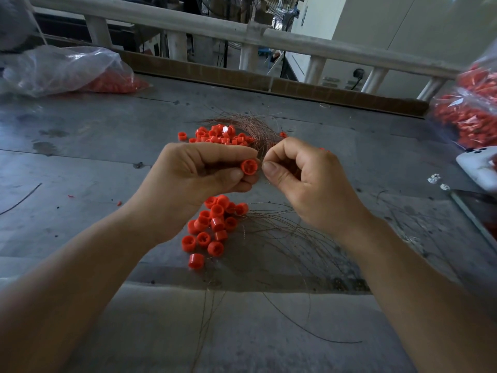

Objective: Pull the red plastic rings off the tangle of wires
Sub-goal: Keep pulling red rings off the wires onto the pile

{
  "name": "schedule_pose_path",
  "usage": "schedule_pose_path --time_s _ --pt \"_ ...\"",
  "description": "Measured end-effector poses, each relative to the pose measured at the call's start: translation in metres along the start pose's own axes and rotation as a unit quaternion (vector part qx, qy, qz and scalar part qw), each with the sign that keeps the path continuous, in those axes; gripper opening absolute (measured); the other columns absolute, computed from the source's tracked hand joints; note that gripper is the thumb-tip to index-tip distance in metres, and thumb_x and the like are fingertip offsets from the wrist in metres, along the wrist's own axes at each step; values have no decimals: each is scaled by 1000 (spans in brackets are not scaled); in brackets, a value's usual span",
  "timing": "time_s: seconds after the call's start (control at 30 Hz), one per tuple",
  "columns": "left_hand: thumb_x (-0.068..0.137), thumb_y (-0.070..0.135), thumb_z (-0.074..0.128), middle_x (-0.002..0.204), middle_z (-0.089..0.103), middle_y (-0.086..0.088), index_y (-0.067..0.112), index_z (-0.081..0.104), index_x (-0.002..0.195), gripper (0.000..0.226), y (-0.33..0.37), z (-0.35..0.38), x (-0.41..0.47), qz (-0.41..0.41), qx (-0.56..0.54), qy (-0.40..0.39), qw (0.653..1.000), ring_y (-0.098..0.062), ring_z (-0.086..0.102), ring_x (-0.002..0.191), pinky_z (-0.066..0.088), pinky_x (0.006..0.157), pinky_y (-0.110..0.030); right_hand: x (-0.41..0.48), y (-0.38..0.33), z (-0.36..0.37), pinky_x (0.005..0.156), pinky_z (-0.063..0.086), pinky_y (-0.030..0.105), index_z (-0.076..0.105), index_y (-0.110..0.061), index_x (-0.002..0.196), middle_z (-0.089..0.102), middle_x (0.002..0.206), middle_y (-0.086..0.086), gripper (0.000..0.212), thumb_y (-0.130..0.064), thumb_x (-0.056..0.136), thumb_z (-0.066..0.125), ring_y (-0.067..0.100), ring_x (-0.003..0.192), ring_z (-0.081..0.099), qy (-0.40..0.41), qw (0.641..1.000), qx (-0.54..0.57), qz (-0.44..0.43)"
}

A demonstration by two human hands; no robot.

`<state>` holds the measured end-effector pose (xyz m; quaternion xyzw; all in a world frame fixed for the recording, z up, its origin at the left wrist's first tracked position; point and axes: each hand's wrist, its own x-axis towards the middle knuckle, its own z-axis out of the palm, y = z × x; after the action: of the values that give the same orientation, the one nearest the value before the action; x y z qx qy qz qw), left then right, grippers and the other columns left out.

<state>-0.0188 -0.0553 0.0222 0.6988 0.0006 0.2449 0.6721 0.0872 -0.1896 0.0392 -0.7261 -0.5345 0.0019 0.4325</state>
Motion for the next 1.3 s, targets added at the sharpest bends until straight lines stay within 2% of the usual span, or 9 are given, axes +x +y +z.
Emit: schedule_pose_path --time_s 0.27,0.67,0.93,1.1,1.3 --pt "66 7 58 86 73 5 13 66 95 30 1 0 -1 1 -2 -9 1000 -11 70 82 53 70 -15 0 0 1 54 35 7 52 -23 75 46 63 -18 20 -9 88 57 -6 58 49 0 1000 2 1" --pt "67 9 59 85 73 7 15 66 95 30 1 -2 -1 7 22 -3 1000 -10 70 79 53 68 -15 0 -1 2 52 36 6 54 -17 77 43 58 -19 15 -7 87 58 -9 56 49 0 1000 -3 -4" --pt "66 6 59 83 73 0 20 73 89 30 0 -6 0 2 -38 -8 999 -12 69 78 53 68 -17 1 -1 -1 54 38 10 55 -28 78 53 62 -16 27 -2 85 56 -2 57 50 -23 995 95 27" --pt "65 7 62 80 73 -3 16 75 83 24 0 -6 1 -28 -111 -44 992 -13 69 76 54 66 -17 1 -1 -1 51 39 11 46 -22 78 54 68 -1 28 1 80 62 0 53 48 -15 981 184 53" --pt "59 12 66 77 72 -4 14 75 80 23 -1 -3 0 -47 -139 -59 987 -12 69 72 54 63 -17 2 1 9 47 39 11 43 -17 76 52 64 -2 32 7 76 64 1 50 51 -31 971 220 90"
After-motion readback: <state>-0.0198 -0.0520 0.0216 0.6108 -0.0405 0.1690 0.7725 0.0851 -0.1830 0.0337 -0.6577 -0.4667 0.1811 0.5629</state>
